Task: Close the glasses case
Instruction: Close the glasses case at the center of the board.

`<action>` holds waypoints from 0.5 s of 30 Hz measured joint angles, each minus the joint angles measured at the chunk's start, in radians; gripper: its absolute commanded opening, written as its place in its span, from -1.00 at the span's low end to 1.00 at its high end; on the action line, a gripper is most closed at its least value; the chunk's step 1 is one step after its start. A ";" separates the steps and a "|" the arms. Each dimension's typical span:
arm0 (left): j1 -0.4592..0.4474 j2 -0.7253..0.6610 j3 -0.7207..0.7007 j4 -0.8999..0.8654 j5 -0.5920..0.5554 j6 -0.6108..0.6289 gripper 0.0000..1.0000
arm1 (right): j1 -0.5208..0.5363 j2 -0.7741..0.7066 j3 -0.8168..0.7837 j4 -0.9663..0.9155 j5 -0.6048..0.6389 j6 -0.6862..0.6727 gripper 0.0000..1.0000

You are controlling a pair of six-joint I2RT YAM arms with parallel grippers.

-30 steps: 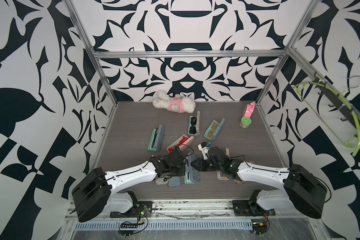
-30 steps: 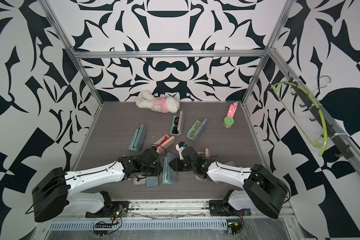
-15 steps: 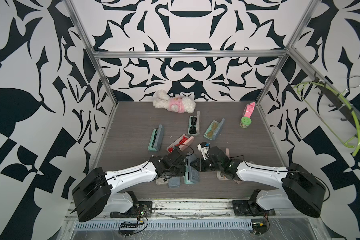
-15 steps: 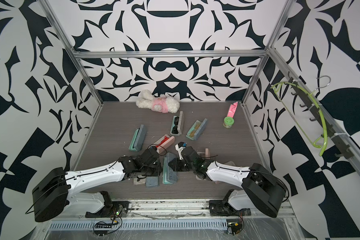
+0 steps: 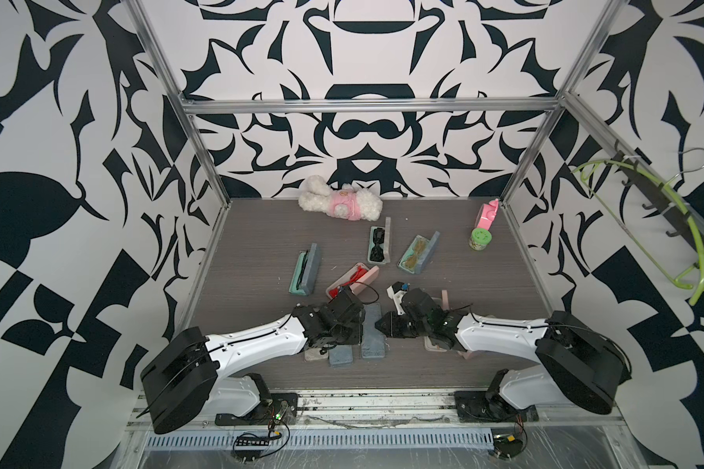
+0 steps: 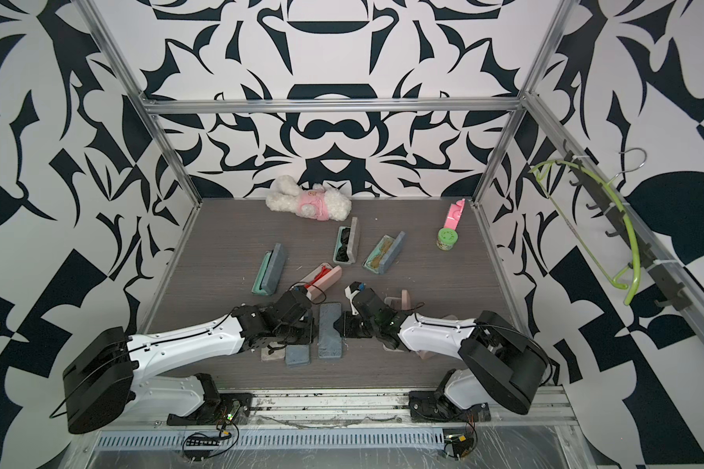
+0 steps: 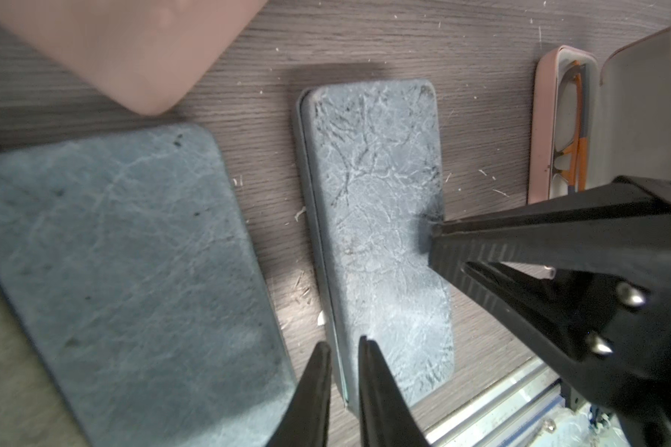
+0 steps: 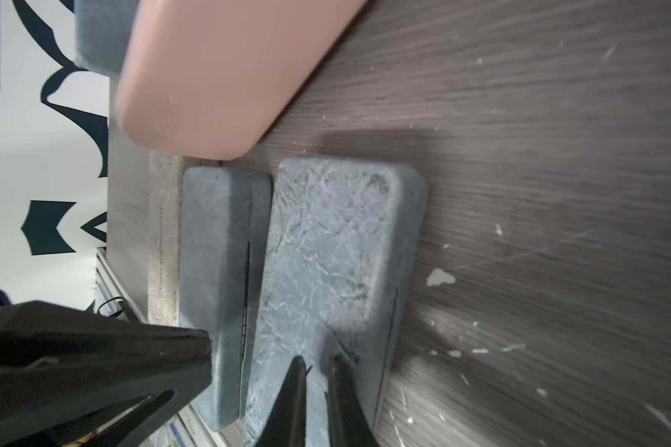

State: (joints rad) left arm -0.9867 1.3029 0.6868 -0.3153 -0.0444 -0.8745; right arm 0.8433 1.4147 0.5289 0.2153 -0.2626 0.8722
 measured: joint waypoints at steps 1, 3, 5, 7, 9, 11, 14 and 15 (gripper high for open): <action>0.000 0.000 -0.003 0.000 0.000 0.000 -0.62 | 0.001 0.000 0.000 0.000 0.001 0.000 -0.69; 0.000 0.000 -0.006 -0.002 0.000 0.000 -0.62 | 0.002 0.000 0.000 0.000 0.001 0.001 -0.69; 0.000 0.000 -0.006 -0.002 0.000 0.000 -0.62 | 0.003 0.000 0.000 0.000 0.001 0.001 -0.69; 0.000 0.000 -0.006 -0.003 0.000 0.000 -0.62 | 0.003 0.000 0.000 0.000 0.002 0.001 -0.69; 0.000 -0.002 -0.006 -0.003 -0.001 0.000 -0.62 | 0.003 0.000 0.000 0.000 0.002 0.001 -0.69; 0.000 -0.006 -0.006 -0.004 -0.001 0.000 -0.62 | 0.003 0.000 0.000 -0.001 0.004 0.001 -0.68; 0.000 -0.036 -0.006 -0.011 -0.001 0.000 -0.61 | 0.003 -0.003 0.000 -0.003 0.005 0.001 -0.65; 0.000 -0.047 -0.006 -0.011 -0.001 0.000 -0.60 | 0.003 -0.004 0.000 -0.003 0.006 0.002 -0.64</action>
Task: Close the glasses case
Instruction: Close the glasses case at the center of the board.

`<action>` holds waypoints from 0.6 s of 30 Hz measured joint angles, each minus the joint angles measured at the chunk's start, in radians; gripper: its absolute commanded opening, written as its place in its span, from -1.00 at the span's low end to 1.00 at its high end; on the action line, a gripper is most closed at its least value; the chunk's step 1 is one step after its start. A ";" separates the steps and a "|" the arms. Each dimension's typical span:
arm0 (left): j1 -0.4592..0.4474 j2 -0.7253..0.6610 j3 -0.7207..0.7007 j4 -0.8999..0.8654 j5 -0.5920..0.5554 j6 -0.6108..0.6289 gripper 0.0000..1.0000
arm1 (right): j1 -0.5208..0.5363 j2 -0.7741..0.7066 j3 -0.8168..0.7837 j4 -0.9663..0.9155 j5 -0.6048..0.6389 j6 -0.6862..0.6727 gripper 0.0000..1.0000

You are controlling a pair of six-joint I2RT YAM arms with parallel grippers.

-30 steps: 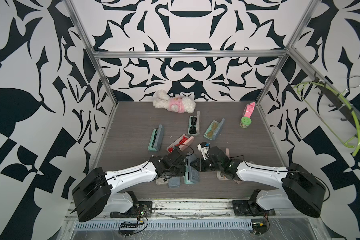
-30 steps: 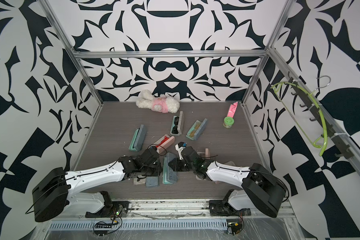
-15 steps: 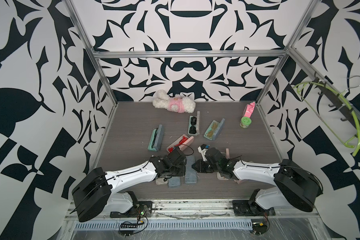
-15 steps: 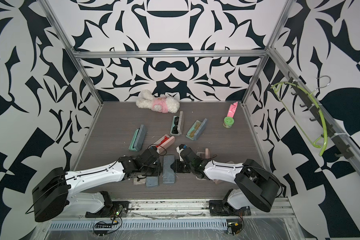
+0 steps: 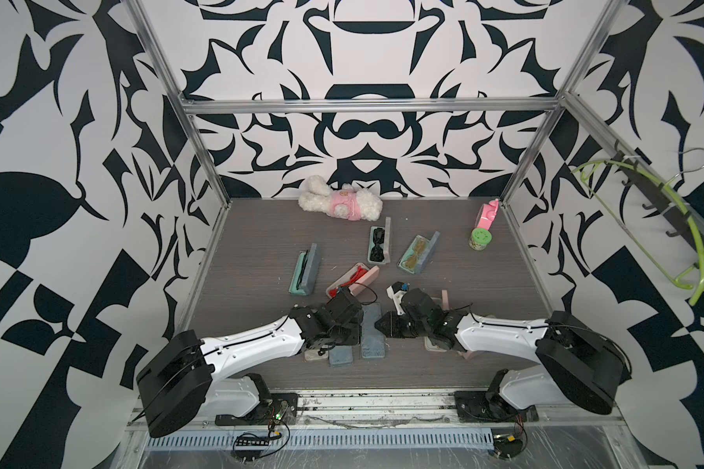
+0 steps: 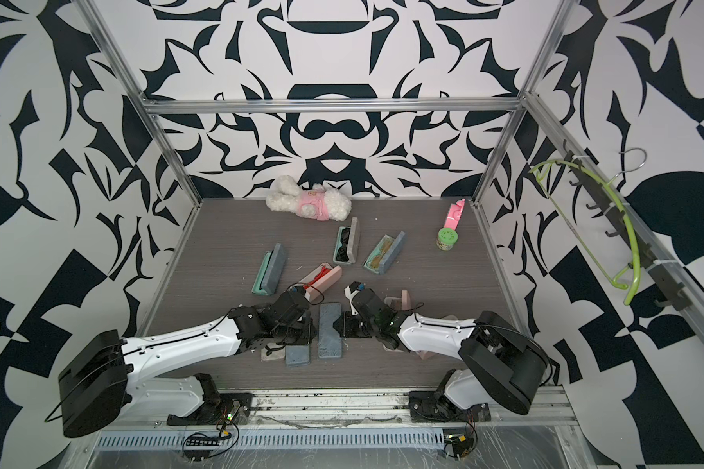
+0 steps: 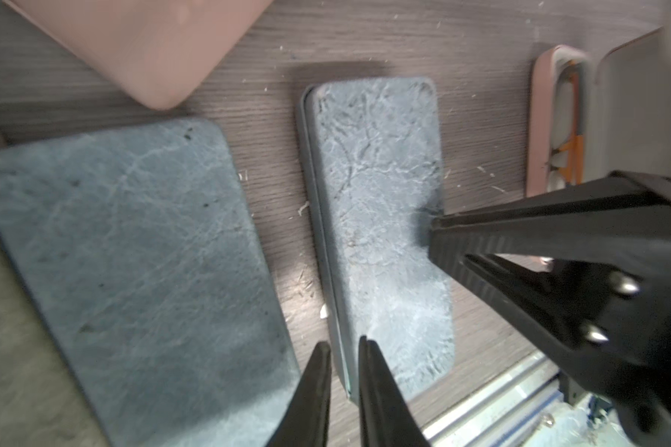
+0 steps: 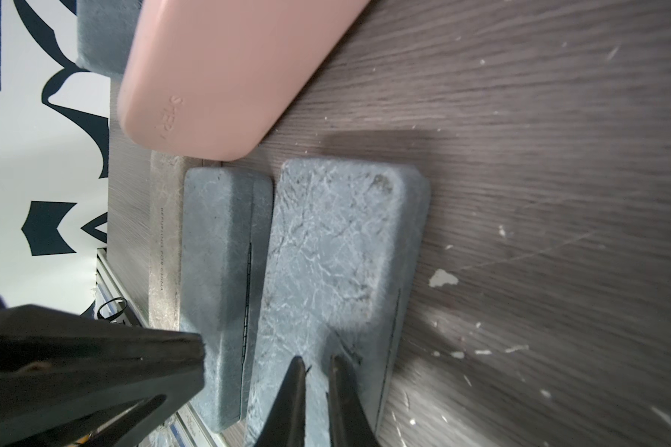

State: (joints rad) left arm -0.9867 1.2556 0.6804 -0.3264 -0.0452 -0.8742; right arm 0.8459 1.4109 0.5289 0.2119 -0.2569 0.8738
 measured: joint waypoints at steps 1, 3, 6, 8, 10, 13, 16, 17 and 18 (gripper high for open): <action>0.000 -0.014 0.000 0.000 0.000 0.000 -0.60 | 0.000 -0.002 0.000 -0.002 0.000 0.001 -0.62; 0.000 -0.039 0.000 0.000 -0.001 0.000 -0.59 | 0.000 -0.007 0.000 -0.008 0.003 0.003 -0.59; 0.000 -0.078 0.000 -0.003 -0.006 0.000 -0.58 | 0.001 -0.019 -0.003 -0.018 0.007 0.008 -0.52; 0.000 -0.105 0.000 -0.008 -0.011 0.001 -0.54 | 0.001 -0.031 -0.007 -0.025 0.010 0.010 -0.47; 0.000 -0.129 0.000 -0.010 -0.017 0.005 -0.49 | 0.001 -0.046 -0.013 -0.036 0.017 0.011 -0.42; 0.000 -0.166 0.000 -0.013 -0.023 0.011 -0.34 | 0.001 -0.069 -0.021 -0.061 0.027 0.014 -0.30; 0.000 -0.194 0.000 -0.019 -0.031 0.024 0.30 | 0.001 -0.091 -0.023 -0.093 0.041 0.011 -0.09; 0.000 -0.200 0.000 -0.022 -0.036 0.026 0.45 | 0.001 -0.097 -0.024 -0.100 0.045 0.012 0.00; 0.000 -0.205 0.000 -0.027 -0.042 0.031 0.57 | 0.001 -0.105 -0.025 -0.108 0.050 0.012 0.13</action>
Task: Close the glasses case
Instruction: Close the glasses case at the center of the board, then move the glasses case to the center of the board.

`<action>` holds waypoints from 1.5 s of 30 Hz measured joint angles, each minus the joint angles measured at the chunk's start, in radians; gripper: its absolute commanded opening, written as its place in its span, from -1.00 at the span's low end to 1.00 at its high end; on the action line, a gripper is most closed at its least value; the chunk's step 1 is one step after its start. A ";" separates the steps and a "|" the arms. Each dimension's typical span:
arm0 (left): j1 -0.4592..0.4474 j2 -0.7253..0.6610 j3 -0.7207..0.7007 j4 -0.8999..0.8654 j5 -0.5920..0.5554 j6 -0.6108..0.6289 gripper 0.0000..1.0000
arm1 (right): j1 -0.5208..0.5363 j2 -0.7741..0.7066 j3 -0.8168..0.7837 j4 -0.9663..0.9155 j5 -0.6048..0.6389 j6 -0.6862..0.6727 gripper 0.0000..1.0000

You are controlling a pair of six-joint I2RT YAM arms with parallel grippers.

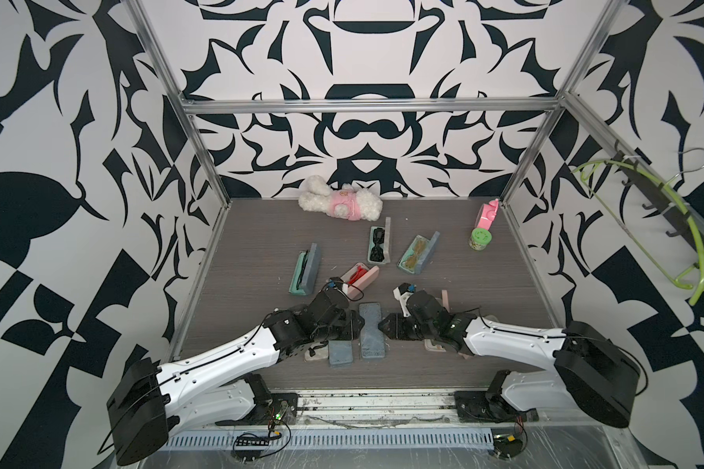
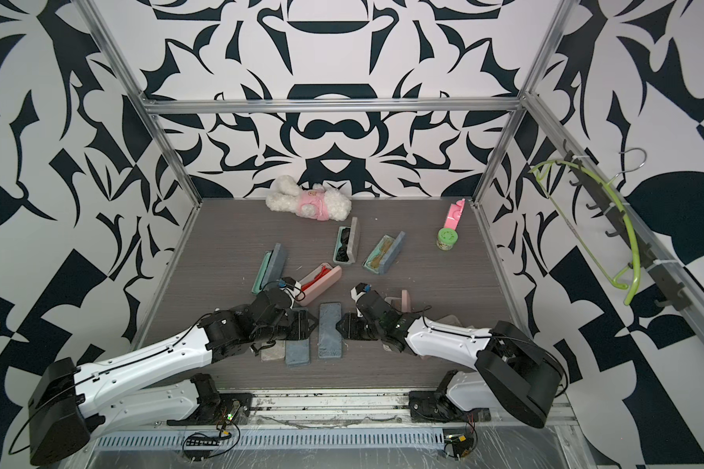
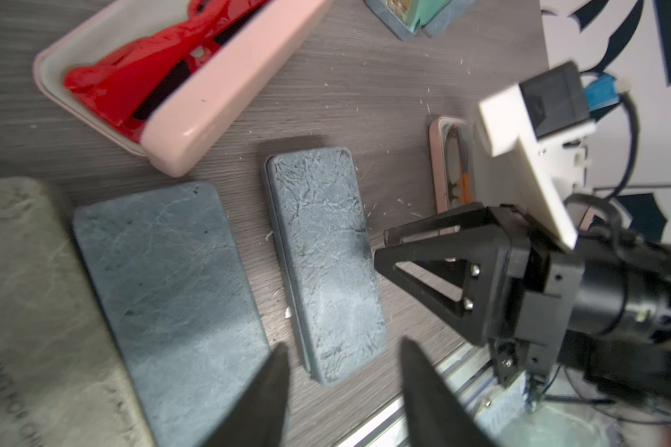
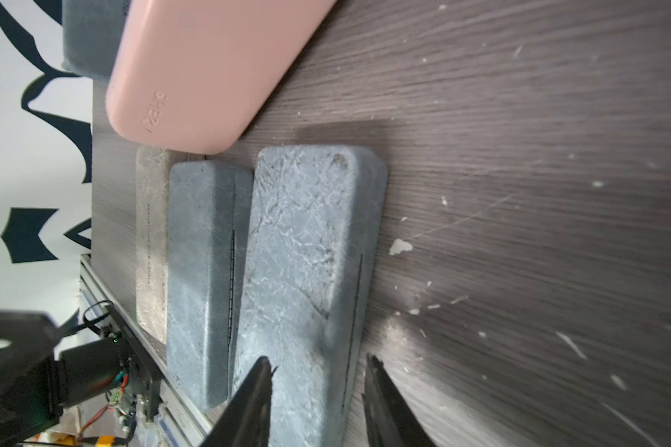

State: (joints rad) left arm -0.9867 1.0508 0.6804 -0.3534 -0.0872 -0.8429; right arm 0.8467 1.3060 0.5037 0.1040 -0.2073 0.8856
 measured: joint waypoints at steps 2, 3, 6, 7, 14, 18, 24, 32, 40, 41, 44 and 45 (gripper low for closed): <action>0.000 -0.004 0.000 -0.014 -0.011 0.007 0.68 | 0.000 -0.016 -0.005 -0.010 0.010 -0.003 0.30; 0.000 -0.004 0.002 -0.026 -0.018 0.012 0.79 | 0.000 -0.021 -0.010 -0.012 0.013 -0.004 0.36; 0.000 -0.004 0.005 -0.053 -0.031 0.021 0.87 | 0.000 -0.024 -0.026 -0.011 0.019 -0.011 0.44; 0.000 -0.004 0.006 -0.060 -0.034 0.024 0.88 | 0.000 -0.022 -0.033 -0.009 0.018 -0.015 0.44; 0.000 -0.010 0.022 -0.098 -0.050 0.042 0.89 | 0.000 0.064 -0.051 0.080 -0.003 -0.018 0.24; 0.000 -0.031 0.022 -0.111 -0.056 0.048 0.89 | 0.000 0.123 -0.048 0.172 -0.025 -0.014 0.14; 0.000 -0.062 0.022 -0.138 -0.065 0.049 0.88 | 0.000 0.201 -0.033 0.279 -0.063 0.002 -0.02; 0.000 -0.084 0.021 -0.150 -0.072 0.048 0.87 | 0.025 0.221 -0.026 0.311 -0.056 0.025 -0.08; 0.000 -0.105 0.013 -0.153 -0.074 0.043 0.86 | 0.086 0.278 0.034 0.312 -0.027 0.056 -0.13; 0.000 -0.106 0.013 -0.153 -0.074 0.040 0.86 | 0.092 0.287 0.042 0.314 -0.024 0.061 -0.13; 0.000 -0.108 0.013 -0.153 -0.074 0.036 0.86 | 0.103 0.310 0.059 0.324 -0.023 0.080 -0.13; 0.000 -0.108 0.013 -0.153 -0.074 0.035 0.86 | 0.104 0.314 0.061 0.329 -0.023 0.085 -0.13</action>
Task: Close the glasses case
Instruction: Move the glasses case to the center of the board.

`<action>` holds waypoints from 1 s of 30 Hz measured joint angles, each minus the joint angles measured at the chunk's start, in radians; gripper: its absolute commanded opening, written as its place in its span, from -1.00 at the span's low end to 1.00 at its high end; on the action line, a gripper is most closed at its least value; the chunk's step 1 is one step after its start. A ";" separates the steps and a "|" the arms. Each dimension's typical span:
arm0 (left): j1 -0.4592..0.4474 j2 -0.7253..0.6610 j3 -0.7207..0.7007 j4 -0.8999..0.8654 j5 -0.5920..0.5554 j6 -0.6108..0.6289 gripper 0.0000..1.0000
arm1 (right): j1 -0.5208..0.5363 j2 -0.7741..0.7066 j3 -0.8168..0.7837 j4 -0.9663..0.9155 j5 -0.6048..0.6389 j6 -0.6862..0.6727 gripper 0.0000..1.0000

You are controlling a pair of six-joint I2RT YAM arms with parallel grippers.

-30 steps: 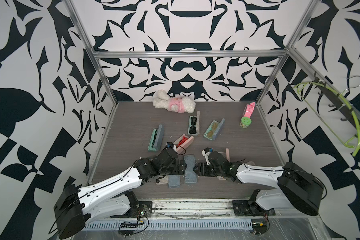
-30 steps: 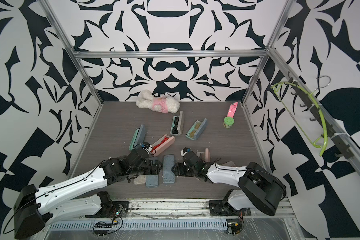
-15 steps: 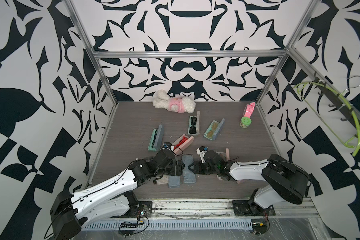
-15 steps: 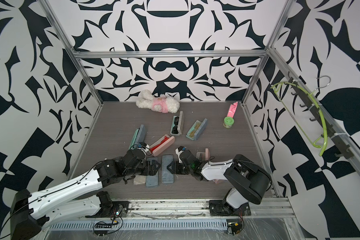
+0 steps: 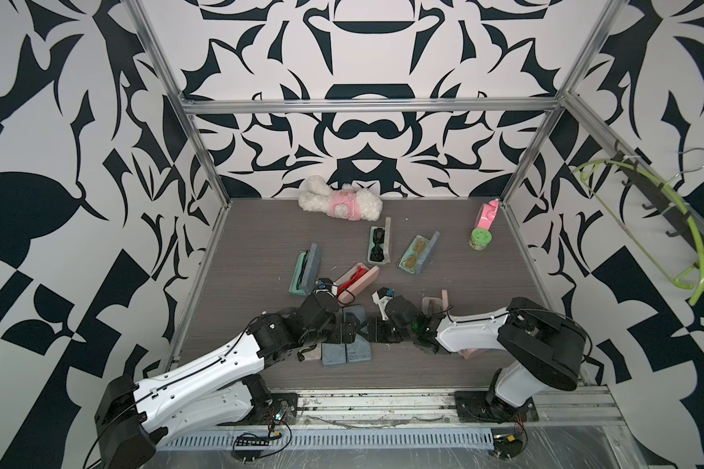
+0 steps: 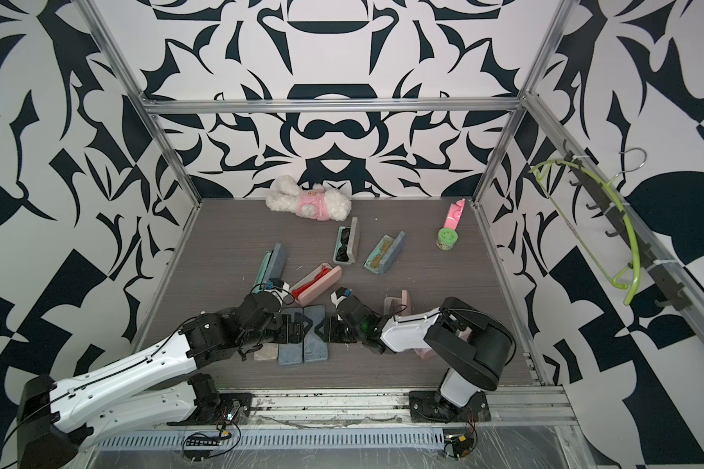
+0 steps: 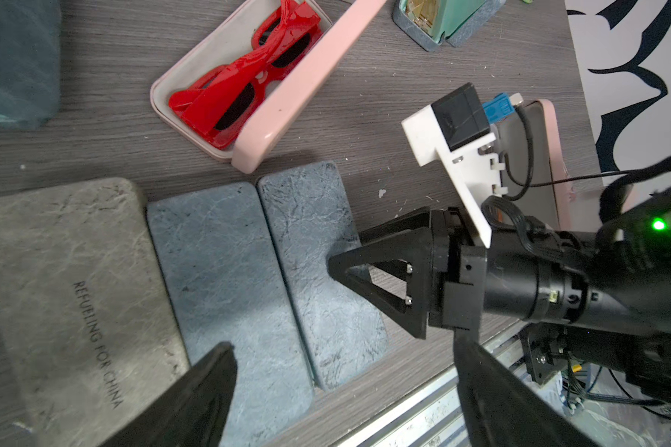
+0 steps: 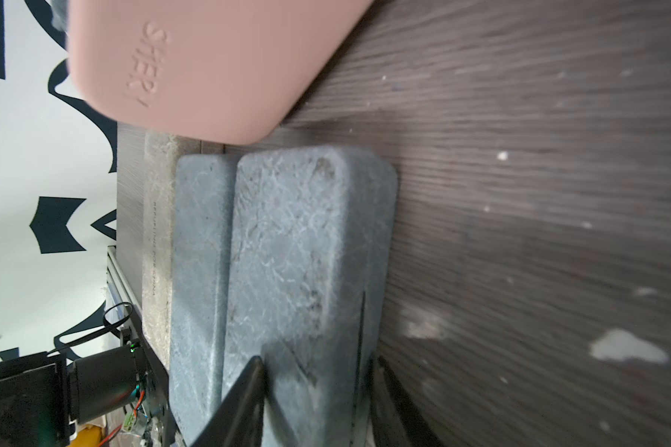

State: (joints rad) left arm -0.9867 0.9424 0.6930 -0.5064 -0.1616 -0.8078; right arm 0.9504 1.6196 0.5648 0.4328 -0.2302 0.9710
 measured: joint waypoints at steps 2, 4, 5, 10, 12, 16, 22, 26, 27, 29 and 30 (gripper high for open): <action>0.000 0.000 0.000 0.000 0.000 -0.002 0.86 | 0.000 0.003 0.001 0.004 0.002 0.011 -0.11; 0.000 0.000 0.000 0.000 0.000 -0.003 0.86 | 0.001 0.003 0.001 0.004 0.004 0.023 -0.05; 0.000 0.000 0.000 0.000 0.000 -0.003 0.87 | 0.002 0.003 0.002 0.003 0.005 0.029 0.00; 0.000 0.000 -0.001 0.000 0.003 -0.003 0.87 | 0.007 -0.032 0.004 -0.045 0.031 0.049 0.48; 0.000 0.001 -0.001 0.001 0.005 -0.003 0.87 | 0.008 -0.071 0.003 -0.092 0.042 0.042 0.55; 0.000 0.003 -0.001 0.003 0.010 -0.003 0.87 | 0.008 -0.211 0.003 -0.220 0.076 0.016 0.61; 0.000 0.031 -0.001 0.036 0.029 -0.004 0.86 | 0.008 -0.480 0.032 -0.493 0.164 -0.035 0.61; -0.008 0.085 0.000 0.075 0.047 -0.005 0.85 | -0.011 -0.604 0.095 -0.719 0.253 -0.061 0.59; -0.014 0.107 0.002 0.085 0.050 -0.005 0.85 | -0.022 -0.631 0.107 -0.776 0.277 -0.063 0.58; -0.031 0.150 0.008 0.105 0.053 -0.005 0.85 | -0.044 -0.676 0.122 -0.879 0.323 -0.066 0.58; -0.042 0.172 0.010 0.117 0.054 -0.005 0.84 | -0.054 -0.700 0.126 -0.932 0.349 -0.066 0.58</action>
State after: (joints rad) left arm -1.0283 1.1149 0.7029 -0.3897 -0.1074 -0.8131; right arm 0.8963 0.9199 0.6910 -0.4992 0.1192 0.9054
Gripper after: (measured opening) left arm 0.923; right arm 0.791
